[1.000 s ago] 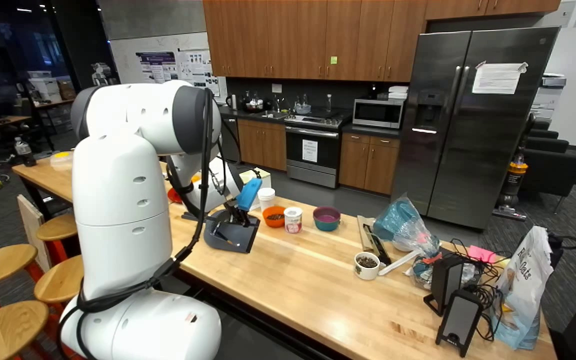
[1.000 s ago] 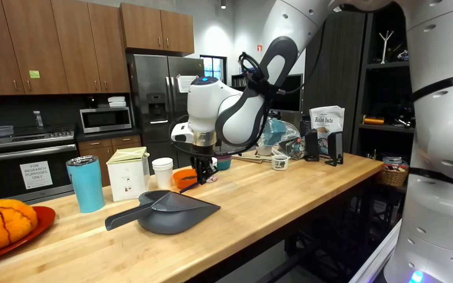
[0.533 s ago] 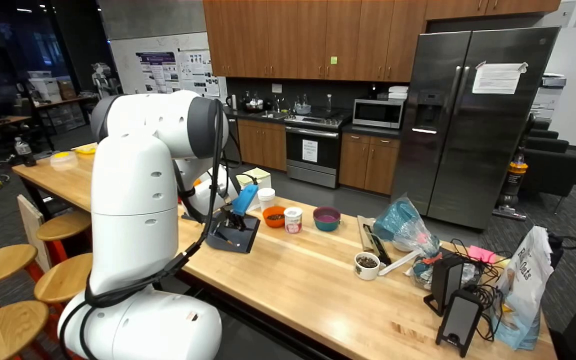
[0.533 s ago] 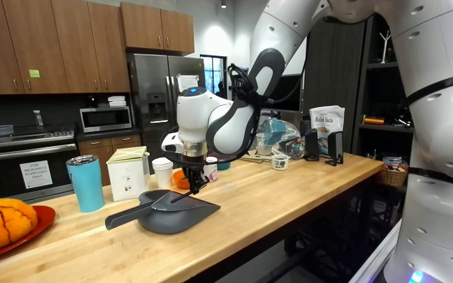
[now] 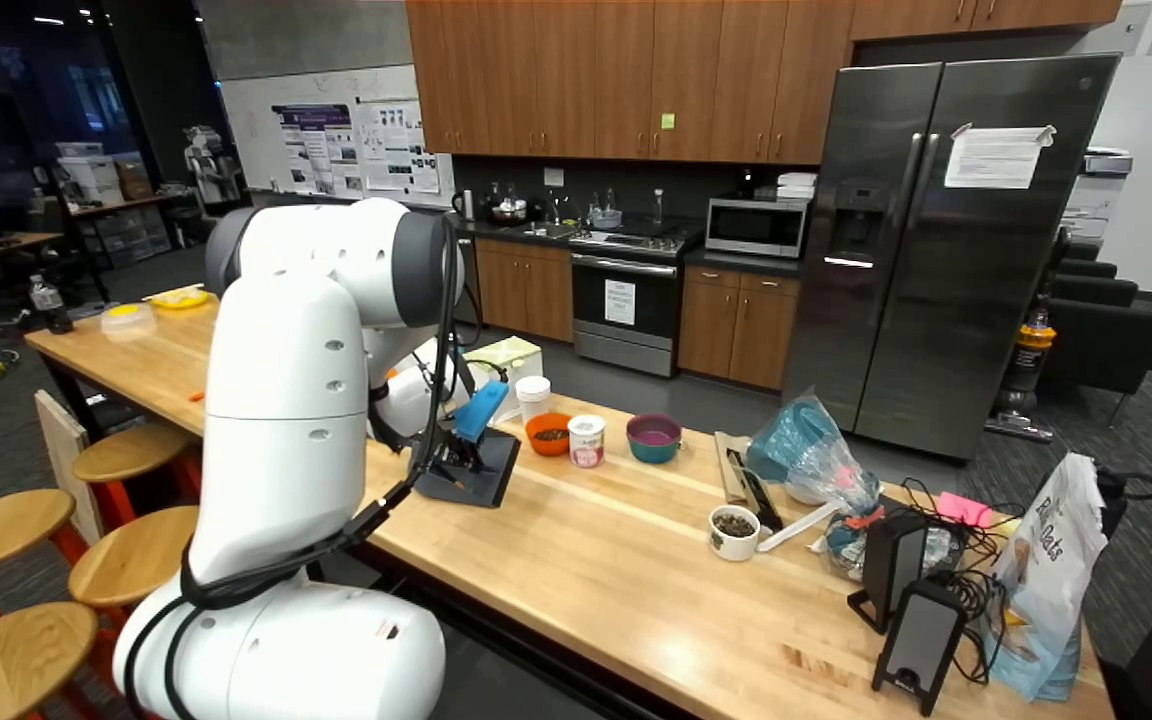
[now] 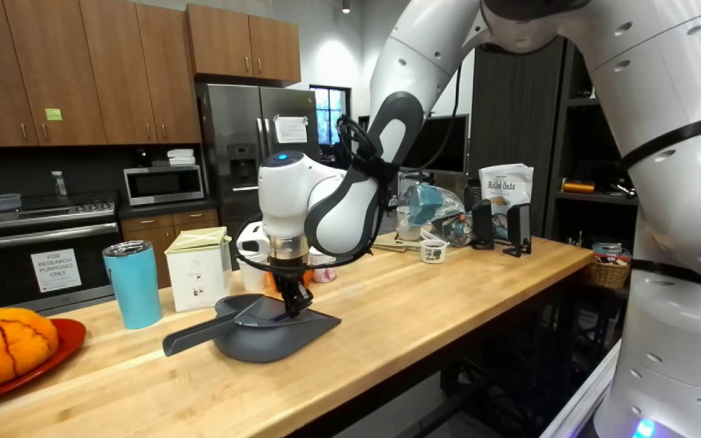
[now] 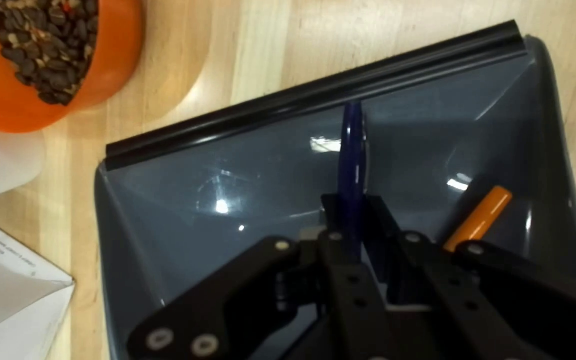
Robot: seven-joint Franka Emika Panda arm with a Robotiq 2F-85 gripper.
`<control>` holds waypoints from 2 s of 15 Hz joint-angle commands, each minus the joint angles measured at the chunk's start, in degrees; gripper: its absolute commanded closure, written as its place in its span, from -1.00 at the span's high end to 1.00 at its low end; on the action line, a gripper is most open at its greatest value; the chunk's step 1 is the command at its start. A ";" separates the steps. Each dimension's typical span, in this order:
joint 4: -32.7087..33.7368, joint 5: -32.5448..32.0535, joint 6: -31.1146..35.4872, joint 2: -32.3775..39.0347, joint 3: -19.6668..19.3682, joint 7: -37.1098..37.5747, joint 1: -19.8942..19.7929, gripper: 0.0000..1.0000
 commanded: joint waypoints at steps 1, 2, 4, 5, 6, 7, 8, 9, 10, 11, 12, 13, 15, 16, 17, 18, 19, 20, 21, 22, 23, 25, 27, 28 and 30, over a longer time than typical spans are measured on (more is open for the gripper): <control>2.42 -1.01 -2.09 1.77 0.18 2.96 1.17 -0.93; 2.73 -1.24 -2.58 1.87 0.18 3.61 1.63 -0.93; 3.21 -1.56 -3.96 1.70 0.43 3.64 2.32 -0.20; 3.29 -1.96 -4.50 1.43 0.37 3.92 2.71 -0.17; 3.46 -2.09 -5.22 1.09 0.52 3.91 3.03 -0.09; 3.68 -2.28 -5.70 0.93 0.53 4.11 3.36 0.04; 3.92 -2.20 -6.24 0.83 0.70 4.01 3.51 0.16; 4.14 -2.12 -6.73 0.78 0.87 3.79 3.62 0.28; 4.30 -2.09 -7.19 0.65 1.00 3.70 3.66 0.43; 4.36 -2.17 -7.51 0.48 1.11 3.74 3.71 0.56; 4.18 -1.91 -8.17 0.10 1.36 3.54 3.67 0.72; 3.89 -2.24 -8.90 -0.44 1.30 3.69 3.83 0.84; 3.14 -2.15 -11.20 -1.63 1.58 3.57 3.78 1.00; 2.86 -1.82 -12.16 -2.22 1.94 3.34 3.62 1.00; 2.57 -1.78 -13.16 -2.90 2.16 3.45 3.63 1.00; 2.53 -1.84 -13.67 -3.29 2.30 3.45 3.54 1.00; 2.50 -1.59 -14.49 -3.85 2.55 3.43 3.46 1.00; 2.54 -1.41 -15.10 -4.35 2.80 3.29 3.37 1.00; 2.51 -1.27 -15.67 -4.86 3.02 3.26 3.32 1.00; 2.50 -1.43 -16.56 -5.57 3.19 3.46 3.47 1.00; 2.52 -1.45 -16.96 -5.93 3.33 3.35 3.39 1.00; 2.46 -2.41 -18.90 -6.92 3.56 3.35 3.78 1.00; 2.45 -2.31 -20.17 -7.39 4.33 2.60 3.65 1.00; 2.57 -1.67 -21.41 -7.54 4.86 2.08 3.66 1.00; 2.61 1.43 -25.61 -7.41 6.81 -4.36 3.07 1.00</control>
